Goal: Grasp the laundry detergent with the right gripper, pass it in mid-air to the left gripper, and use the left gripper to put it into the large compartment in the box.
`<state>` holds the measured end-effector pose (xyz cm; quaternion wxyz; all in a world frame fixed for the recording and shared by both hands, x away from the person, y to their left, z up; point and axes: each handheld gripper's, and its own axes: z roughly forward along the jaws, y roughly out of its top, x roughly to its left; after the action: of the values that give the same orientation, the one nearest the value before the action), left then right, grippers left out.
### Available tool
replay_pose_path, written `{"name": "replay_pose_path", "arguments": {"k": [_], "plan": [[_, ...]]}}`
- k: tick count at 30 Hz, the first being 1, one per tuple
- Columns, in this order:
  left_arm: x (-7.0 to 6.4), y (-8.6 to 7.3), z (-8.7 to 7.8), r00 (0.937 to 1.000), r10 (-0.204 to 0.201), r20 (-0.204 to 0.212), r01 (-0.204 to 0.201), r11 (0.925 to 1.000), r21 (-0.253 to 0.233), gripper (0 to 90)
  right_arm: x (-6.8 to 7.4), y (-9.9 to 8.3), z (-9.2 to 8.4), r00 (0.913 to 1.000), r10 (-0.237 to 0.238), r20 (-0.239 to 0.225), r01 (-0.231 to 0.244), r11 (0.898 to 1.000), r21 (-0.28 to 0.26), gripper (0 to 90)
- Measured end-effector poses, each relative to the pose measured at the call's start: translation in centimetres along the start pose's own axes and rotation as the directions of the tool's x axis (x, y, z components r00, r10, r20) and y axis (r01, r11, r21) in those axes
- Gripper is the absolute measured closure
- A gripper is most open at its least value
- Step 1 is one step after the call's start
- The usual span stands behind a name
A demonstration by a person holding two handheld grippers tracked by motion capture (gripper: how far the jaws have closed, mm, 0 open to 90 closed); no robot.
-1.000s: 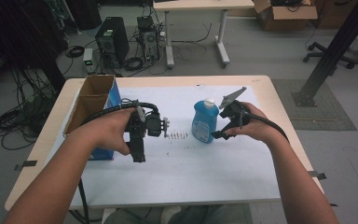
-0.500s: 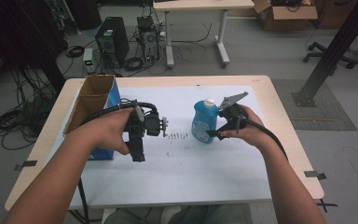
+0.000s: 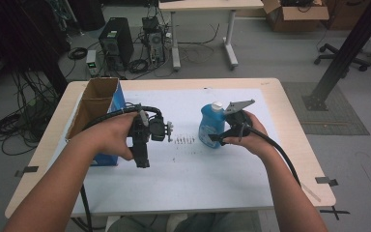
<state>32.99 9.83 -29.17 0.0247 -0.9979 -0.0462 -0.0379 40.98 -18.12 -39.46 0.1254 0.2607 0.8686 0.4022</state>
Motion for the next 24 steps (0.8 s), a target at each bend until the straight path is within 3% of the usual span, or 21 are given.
{"name": "replay_pose_path", "arguments": {"k": [5,24], "plan": [[0.0,0.0,0.0,1.0000,-0.001,0.002,0.001,1.0000,-0.001,0.2,0.1,-0.1,0.2,0.9999,0.008,0.010,-0.007,0.999,-0.033,2.8],[-0.1,-0.3,0.0,1.0000,-0.003,0.004,0.003,1.0000,0.000,0.2,0.6,-1.0,1.4,0.9988,0.030,0.040,-0.027,0.997,-0.072,5.5]]}}
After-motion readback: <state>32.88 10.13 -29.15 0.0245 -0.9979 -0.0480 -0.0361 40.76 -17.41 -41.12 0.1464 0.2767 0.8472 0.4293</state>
